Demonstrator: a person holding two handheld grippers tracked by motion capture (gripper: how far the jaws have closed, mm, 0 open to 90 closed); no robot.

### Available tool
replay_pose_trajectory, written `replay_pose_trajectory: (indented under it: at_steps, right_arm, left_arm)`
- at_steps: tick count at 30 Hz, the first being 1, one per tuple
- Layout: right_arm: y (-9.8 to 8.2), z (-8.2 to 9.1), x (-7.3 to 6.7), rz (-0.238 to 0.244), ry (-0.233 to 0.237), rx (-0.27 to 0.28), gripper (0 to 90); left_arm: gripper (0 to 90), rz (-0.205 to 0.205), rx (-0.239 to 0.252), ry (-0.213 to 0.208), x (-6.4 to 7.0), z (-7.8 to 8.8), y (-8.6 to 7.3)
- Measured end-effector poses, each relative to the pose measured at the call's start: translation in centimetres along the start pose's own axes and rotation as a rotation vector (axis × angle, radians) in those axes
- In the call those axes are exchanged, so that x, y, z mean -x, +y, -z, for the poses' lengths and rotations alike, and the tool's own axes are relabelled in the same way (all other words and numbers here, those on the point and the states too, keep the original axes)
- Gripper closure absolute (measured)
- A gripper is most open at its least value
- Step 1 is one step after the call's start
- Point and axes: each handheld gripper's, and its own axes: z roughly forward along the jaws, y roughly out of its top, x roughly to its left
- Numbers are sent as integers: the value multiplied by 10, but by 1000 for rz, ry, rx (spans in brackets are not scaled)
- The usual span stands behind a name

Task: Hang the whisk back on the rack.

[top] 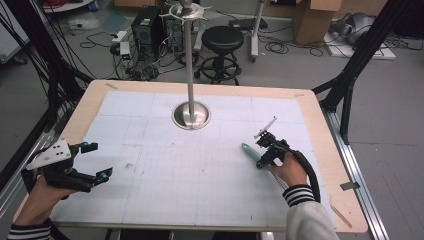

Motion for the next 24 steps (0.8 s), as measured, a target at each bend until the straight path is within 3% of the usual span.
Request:
replay_pose_trajectory:
  at_steps: [4, 8, 16, 20, 24]
  right_arm:
    - [1, 1, -2, 22, 11, 7, 695]
    - [1, 7, -5, 60, -7, 31, 696]
    - [6, 35, -5, 95, -10, 143, 696]
    - [11, 56, -5, 135, 33, 239, 697]
    - [15, 65, -5, 157, 67, 287, 697]
  left_arm:
    - [17, -1, -1, 1, -1, 1, 0]
    - [17, -2, -2, 1, 0, 1, 0]
    - [17, 0, 0, -8, 0, 0, -1]
    - [17, 1, -6, -14, 0, 0, -1]
    - [17, -2, -2, -15, 1, 0, 0]
